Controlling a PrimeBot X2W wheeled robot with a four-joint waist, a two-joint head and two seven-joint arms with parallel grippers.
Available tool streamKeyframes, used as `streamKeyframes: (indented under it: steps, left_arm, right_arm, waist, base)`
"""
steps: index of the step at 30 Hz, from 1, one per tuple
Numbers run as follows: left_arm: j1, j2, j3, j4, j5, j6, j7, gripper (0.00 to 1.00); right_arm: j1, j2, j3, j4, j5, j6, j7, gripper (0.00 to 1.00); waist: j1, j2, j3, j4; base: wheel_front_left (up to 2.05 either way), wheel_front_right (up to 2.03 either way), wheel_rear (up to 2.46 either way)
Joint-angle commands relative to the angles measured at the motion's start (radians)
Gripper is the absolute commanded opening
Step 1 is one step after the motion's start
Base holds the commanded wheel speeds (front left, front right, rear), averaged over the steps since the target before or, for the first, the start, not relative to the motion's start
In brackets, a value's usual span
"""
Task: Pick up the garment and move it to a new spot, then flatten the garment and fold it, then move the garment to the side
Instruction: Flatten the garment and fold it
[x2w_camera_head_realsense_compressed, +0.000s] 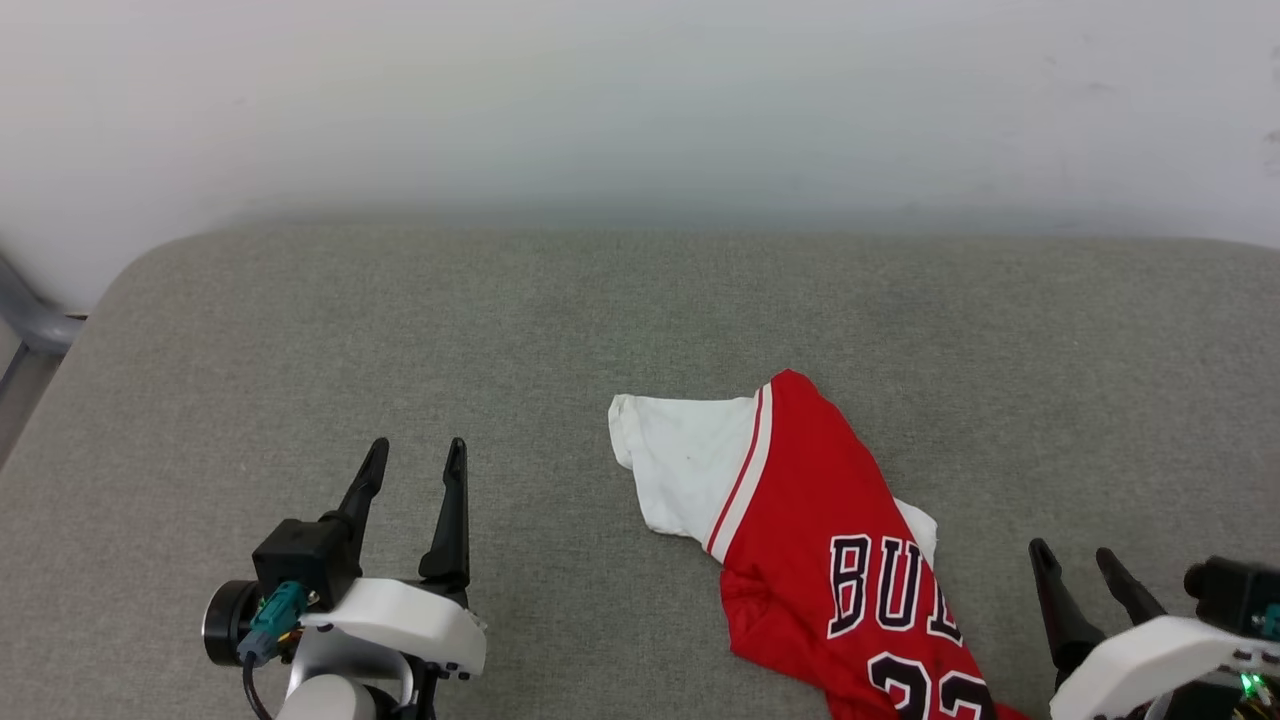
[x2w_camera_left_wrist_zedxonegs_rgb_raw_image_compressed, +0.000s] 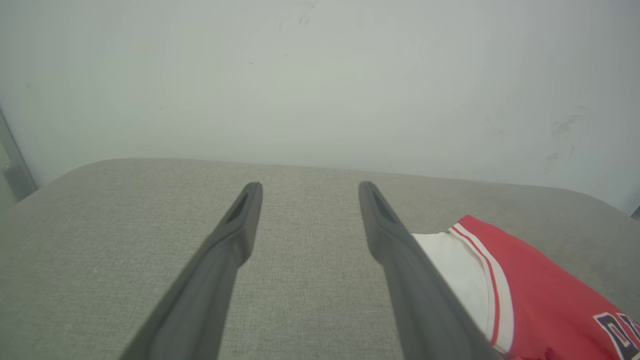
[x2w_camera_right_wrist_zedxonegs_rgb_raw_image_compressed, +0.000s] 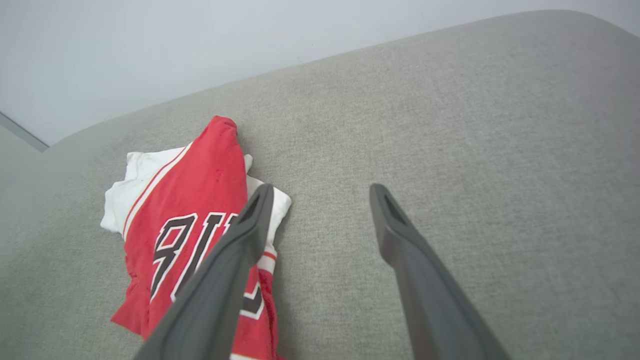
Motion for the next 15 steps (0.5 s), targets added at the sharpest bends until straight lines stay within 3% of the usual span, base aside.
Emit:
streamKeyframes:
  steps: [1, 9, 15]
  left_arm:
    - [-0.019, 0.003, 0.0, -0.008, 0.001, 0.002, -0.005, 1.0]
    - [-0.069, -0.008, -0.023, -0.019, 0.013, -0.012, -0.012, 1.0]
    - [-0.118, -0.021, -0.036, -0.011, 0.023, -0.027, -0.019, 1.0]
  right_arm:
    - [-0.054, -0.007, -0.017, 0.04, -0.012, -0.001, 0.045, 1.0]
    - [-0.241, -0.128, 0.056, 0.177, -0.005, -0.001, 0.292, 1.0]
    - [-0.354, -0.225, 0.216, 0.239, 0.037, -0.001, 0.463, 1.0]
  waist:
    - [0.0001, 0.0, 0.021, 0.013]
    - [0.0001, 0.0, 0.103, 0.058]
    - [0.0001, 0.0, 0.169, 0.091]
  base:
    - [0.0, 0.0, 0.0]
    - [0.0, 0.0, 0.0]
    - [0.0, 0.0, 0.0]
